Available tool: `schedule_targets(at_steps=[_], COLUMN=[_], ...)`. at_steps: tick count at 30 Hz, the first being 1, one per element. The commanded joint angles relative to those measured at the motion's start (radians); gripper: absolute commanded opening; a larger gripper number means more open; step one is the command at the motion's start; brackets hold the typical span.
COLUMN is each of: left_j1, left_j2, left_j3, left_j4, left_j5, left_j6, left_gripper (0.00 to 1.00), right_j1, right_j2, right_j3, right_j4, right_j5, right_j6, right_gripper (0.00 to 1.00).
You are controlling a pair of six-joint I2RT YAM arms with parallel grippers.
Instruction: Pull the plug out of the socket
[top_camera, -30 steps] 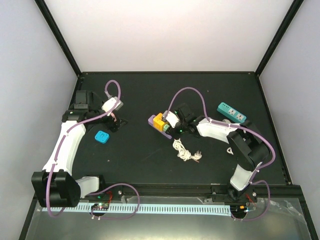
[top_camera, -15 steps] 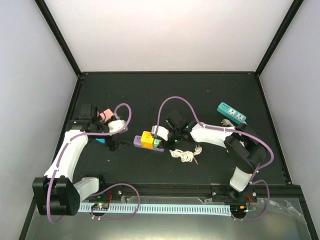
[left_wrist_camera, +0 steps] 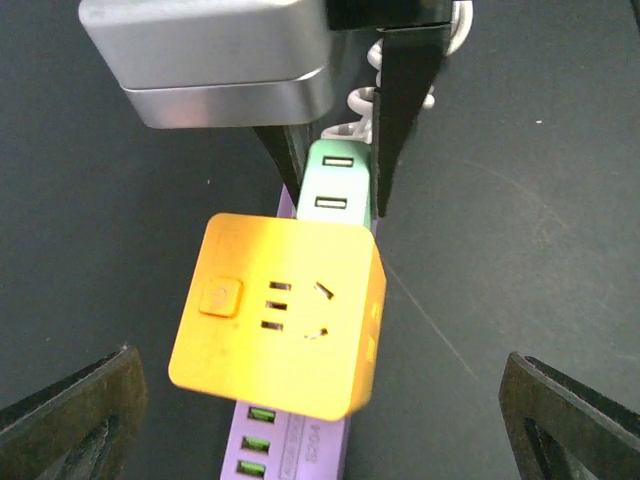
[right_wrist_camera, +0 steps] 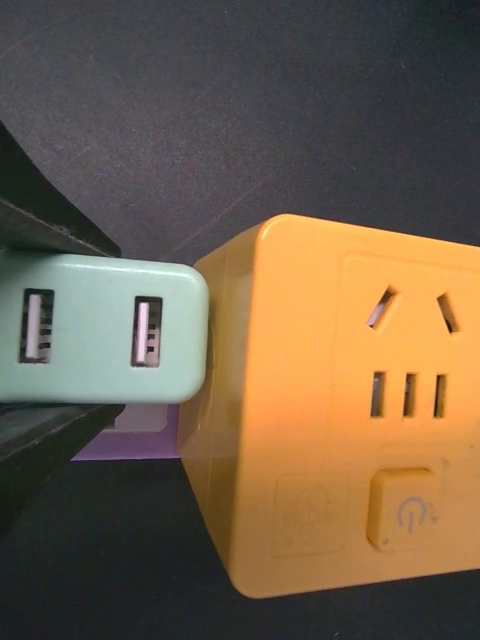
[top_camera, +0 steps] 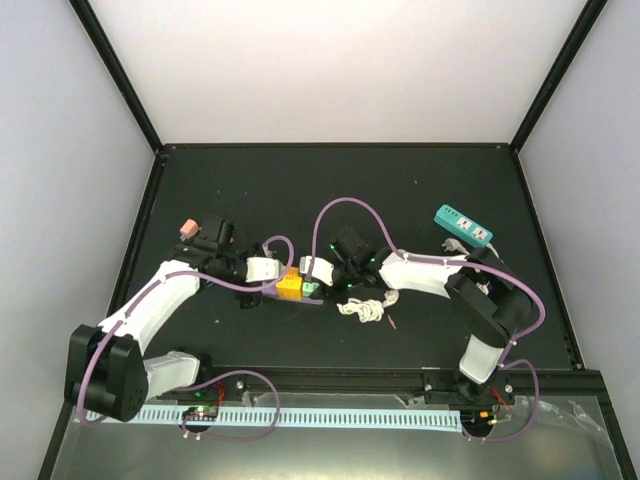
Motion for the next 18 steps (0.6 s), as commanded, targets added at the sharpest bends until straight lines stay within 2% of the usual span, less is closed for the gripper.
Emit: schedule_targets(at_steps=[1,10,15,18], left_j1=[-0.030,-0.078,-0.089,-0.091], left_j2=[0.065,0.221,0.240,0.241], left_j3=[0.040,0.108,0.114,0.111], left_j4=[0.120,0.119,0.096,0.093], left_j5=[-0.004,-0.055,-0.042,-0.039], left_j6=[-0.059,-0.082,-0.056,-0.056], left_gripper=[0.99,0.98,0.85,0.81], right_j1=[0.016,0.016,0.017,0.016], right_j2=[0.043,0.070,0.081,0.088], right_j3=[-0.051,-0.034,-0.032,-0.025], right_j4=[-0.010,-0.025,-0.020,-0.028], right_j5=[0.038,0.036,0.039,0.041], right_j6=[-0.039,-0.029,-0.016,-0.013], right_gripper=[0.11,0.10,0.06,0.04])
